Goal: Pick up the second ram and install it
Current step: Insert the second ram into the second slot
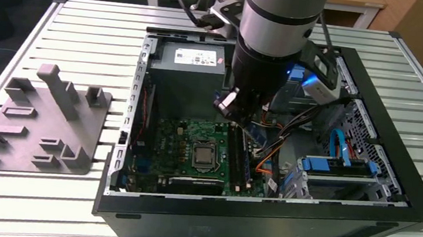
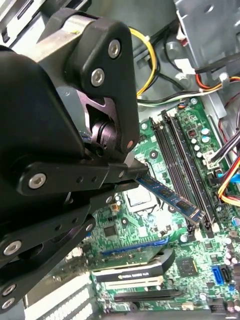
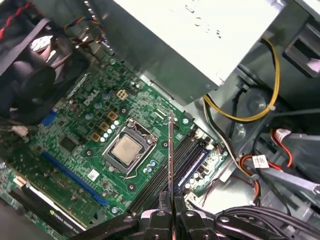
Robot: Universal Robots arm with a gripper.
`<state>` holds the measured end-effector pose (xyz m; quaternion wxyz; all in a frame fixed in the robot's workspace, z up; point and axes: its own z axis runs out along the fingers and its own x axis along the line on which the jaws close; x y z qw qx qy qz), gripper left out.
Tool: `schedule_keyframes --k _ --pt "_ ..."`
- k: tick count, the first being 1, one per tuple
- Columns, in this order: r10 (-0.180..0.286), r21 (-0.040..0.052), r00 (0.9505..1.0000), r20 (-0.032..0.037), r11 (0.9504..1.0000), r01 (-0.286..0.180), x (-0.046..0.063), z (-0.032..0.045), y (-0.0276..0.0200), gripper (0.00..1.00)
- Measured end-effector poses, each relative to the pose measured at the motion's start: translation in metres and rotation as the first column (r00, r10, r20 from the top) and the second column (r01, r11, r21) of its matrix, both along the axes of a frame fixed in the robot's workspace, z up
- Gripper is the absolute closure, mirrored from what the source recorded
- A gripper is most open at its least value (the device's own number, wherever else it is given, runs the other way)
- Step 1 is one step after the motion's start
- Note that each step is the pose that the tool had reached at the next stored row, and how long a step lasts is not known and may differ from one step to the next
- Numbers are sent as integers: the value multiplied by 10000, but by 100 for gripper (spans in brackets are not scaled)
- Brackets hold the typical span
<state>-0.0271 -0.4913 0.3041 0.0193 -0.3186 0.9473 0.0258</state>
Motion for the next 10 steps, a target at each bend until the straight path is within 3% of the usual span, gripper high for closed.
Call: schedule_keyframes --k 5,10 --pt "-647 -5 9979 0 9979 647 0 -3 0 86" --pt "-1324 -10 9912 0 9912 1324 0 -5 0 86"
